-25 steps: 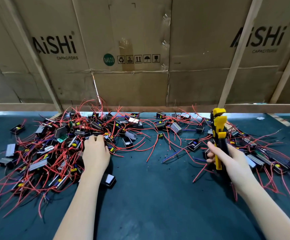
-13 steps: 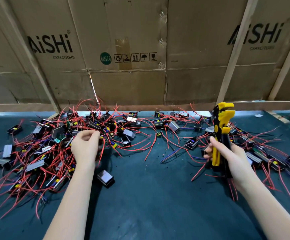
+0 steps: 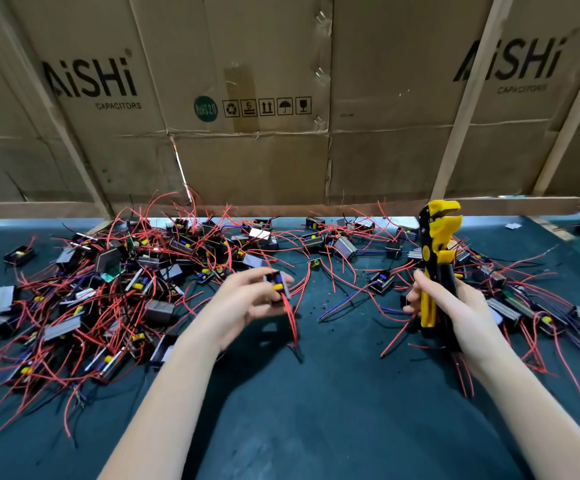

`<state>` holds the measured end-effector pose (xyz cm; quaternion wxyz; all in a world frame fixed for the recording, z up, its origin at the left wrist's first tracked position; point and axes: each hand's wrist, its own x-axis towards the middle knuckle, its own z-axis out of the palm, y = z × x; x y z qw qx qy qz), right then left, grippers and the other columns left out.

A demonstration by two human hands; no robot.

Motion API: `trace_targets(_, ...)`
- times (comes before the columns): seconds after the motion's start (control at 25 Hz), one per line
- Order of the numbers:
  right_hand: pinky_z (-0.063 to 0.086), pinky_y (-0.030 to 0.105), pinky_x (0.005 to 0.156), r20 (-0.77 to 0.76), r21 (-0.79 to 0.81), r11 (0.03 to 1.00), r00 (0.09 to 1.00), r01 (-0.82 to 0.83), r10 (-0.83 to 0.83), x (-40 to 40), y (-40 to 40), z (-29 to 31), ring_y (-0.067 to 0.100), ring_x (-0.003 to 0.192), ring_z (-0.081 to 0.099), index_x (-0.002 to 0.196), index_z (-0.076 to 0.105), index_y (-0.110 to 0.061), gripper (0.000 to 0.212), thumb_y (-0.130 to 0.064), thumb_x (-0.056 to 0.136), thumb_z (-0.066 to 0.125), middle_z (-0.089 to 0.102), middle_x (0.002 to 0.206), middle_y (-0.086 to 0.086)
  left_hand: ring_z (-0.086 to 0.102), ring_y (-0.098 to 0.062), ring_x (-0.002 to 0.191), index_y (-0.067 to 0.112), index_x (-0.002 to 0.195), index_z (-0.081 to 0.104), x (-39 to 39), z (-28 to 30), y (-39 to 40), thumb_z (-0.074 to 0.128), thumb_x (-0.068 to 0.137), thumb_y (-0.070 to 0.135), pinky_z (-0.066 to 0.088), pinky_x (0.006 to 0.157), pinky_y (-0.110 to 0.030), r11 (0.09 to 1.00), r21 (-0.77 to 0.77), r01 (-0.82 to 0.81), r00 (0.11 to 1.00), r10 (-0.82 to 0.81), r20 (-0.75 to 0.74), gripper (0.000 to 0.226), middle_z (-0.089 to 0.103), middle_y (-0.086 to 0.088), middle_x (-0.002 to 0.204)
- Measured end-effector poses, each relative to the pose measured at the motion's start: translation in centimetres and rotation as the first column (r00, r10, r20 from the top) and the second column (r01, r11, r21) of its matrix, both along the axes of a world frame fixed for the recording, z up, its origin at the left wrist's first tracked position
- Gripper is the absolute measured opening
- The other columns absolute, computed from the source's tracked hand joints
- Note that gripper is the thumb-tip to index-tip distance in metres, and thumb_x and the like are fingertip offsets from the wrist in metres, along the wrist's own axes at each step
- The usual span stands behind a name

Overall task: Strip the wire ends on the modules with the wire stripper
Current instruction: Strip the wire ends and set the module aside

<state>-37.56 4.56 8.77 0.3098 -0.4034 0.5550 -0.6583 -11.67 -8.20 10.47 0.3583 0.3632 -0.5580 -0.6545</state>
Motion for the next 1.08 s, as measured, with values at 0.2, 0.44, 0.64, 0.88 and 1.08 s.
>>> trace_targets(0.2, 0.051, 0.048, 0.086, -0.035, 0.009, 1.000, 0.999, 0.009, -0.009, 0.1, 0.1, -0.1, 0.024, 0.072, 0.067, 0.088, 0.064, -0.005, 0.049, -0.049, 0.067, 0.071, 0.066, 0.079, 0.009, 0.063, -0.014, 0.084, 0.013, 0.102, 0.068, -1.8, -1.9, 1.1, 0.062, 0.085, 0.001, 0.053, 0.080, -0.025, 0.891, -0.375, 0.257, 0.859, -0.032, 0.511, 0.021, 0.073, -0.005, 0.096)
trace_targets(0.44, 0.052, 0.034, 0.073, -0.077, -0.007, 1.000, 0.997, -0.005, 0.004, 0.1, 0.0, -0.4, 0.026, 0.074, 0.068, 0.084, 0.068, -0.014, 0.044, -0.054, 0.066, 0.072, 0.067, 0.079, 0.008, 0.062, -0.008, 0.108, 0.012, 0.116, 0.065, -3.1, -2.6, 2.5, 0.051, 0.078, -0.013, 0.043, 0.096, -0.015, 0.818, -0.490, 0.301, 0.859, -0.009, 0.512, 0.047, 0.070, 0.001, 0.112)
trace_targets(0.64, 0.055, 0.041, 0.079, -0.145, 0.000, 1.000, 0.989, -0.006, 0.006, -0.1, 0.0, -0.6, 0.026, 0.075, 0.069, 0.082, 0.066, -0.013, 0.049, -0.058, 0.066, 0.077, 0.067, 0.078, 0.007, 0.064, -0.002, 0.093, 0.017, 0.097, 0.073, -2.8, -2.9, 2.3, 0.071, 0.081, 0.007, 0.044, 0.086, -0.011, 0.747, -0.584, 0.317, 0.844, 0.058, 0.532, 0.019, 0.072, 0.011, 0.095)
trace_targets(0.88, 0.055, 0.052, 0.085, -0.181, 0.028, 1.000, 0.984, -0.005, 0.010, -0.2, -0.3, -0.8, 0.019, 0.071, 0.068, 0.080, 0.064, -0.015, 0.038, -0.051, 0.073, 0.073, 0.065, 0.074, 0.002, 0.057, -0.002, 0.068, 0.019, 0.082, 0.073, -2.9, -3.0, 2.2, 0.077, 0.080, 0.013, 0.044, 0.071, -0.019, 0.716, -0.654, 0.244, 0.859, 0.153, 0.488, 0.007, 0.069, 0.009, 0.074)
trace_targets(1.08, 0.045, 0.025, 0.066, -0.534, 0.037, 0.978, 0.832, 0.204, -0.153, -0.1, 0.0, -1.1, 0.011, 0.063, 0.055, 0.078, 0.061, -0.026, 0.037, -0.058, 0.070, 0.076, 0.061, 0.068, -0.004, 0.065, -0.010, 0.070, 0.013, 0.081, 0.073, -2.7, -2.6, 2.0, 0.072, 0.088, 0.017, 0.052, 0.073, -0.025, 0.833, -0.502, 0.233, 0.923, -0.027, 0.384, 0.008, 0.074, -0.001, 0.079)
